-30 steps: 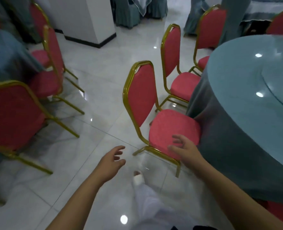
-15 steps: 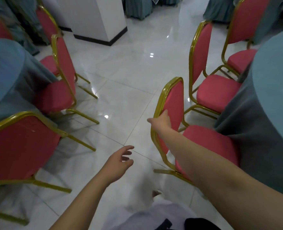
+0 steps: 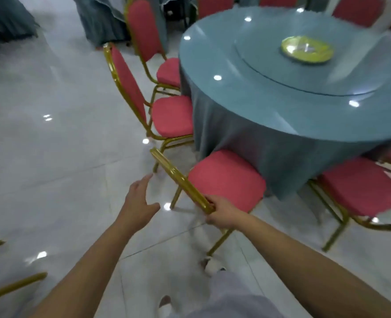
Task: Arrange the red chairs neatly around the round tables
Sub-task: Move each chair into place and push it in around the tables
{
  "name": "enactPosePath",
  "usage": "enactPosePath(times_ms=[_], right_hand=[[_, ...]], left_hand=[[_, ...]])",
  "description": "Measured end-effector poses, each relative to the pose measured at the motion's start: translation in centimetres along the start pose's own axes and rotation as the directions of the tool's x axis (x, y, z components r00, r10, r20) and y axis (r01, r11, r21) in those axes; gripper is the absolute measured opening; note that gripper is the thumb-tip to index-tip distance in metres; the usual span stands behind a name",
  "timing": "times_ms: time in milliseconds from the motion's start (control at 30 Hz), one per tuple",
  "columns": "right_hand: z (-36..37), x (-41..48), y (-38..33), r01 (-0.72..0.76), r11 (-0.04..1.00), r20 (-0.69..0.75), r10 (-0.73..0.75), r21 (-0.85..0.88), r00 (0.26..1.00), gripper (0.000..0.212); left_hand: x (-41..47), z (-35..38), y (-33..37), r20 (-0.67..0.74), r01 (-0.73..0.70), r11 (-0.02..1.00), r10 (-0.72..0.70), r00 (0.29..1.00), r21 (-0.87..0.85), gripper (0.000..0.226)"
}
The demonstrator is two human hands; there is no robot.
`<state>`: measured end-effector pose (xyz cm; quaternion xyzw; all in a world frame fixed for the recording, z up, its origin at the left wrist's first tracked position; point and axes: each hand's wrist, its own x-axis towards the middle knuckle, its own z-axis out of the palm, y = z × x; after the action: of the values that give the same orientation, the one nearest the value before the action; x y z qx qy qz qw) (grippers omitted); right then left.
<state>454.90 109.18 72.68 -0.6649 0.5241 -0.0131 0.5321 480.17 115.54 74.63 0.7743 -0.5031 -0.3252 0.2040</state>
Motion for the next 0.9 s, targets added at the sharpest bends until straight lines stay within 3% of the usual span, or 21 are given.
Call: enactPosePath(times_ms=[100, 167, 267, 400, 567, 800, 900], right_hand=[[-2.8, -5.3, 4.9, -0.060, 0.997, -0.104, 0.054, -0.052, 0.993, 0.062], [-4.3, -8.8, 7.8, -0.112, 0.993, -0.186, 0.104, -0.032, 0.977, 0.065], [-5.6, -13.4, 11.8, -0.196, 0.981, -0.317, 0.189, 0.010, 0.929, 0.073], [-6.7, -16.6, 15.9, -0.294, 0.956, -0.443, 0.274, 0.025, 0.854, 0.073], [-9.9, -15.8, 18.0, -0.286, 0.958, -0.499, 0.255, 0.013, 0.828, 0.067], [-15.2, -11.3, 18.2, -0.169, 0.979, -0.515, 0.204, 0.115, 0.832, 0.057], [-15.5, -9.7, 17.9, -0.144, 0.983, -0.491, 0.182, 0.115, 0.852, 0.060]], left_hand=[[2.4, 1.9, 2.5, 0.121, -0.143, 0.967, 0.119, 0.985, 0.213, 0.104], [3.3, 3.8, 3.8, 0.207, -0.267, 0.896, 0.204, 0.957, 0.354, 0.101], [3.4, 7.1, 5.9, 0.348, -0.390, 0.839, 0.261, 0.900, 0.380, 0.077], [1.8, 11.7, 8.5, 0.527, -0.561, 0.767, 0.352, 0.774, 0.312, 0.025], [3.2, 13.8, 11.9, 0.533, -0.586, 0.747, 0.372, 0.760, 0.313, 0.022], [8.2, 15.2, 16.4, 0.449, -0.477, 0.812, 0.307, 0.839, 0.336, 0.014], [9.7, 14.6, 16.1, 0.431, -0.465, 0.809, 0.297, 0.852, 0.360, 0.022]])
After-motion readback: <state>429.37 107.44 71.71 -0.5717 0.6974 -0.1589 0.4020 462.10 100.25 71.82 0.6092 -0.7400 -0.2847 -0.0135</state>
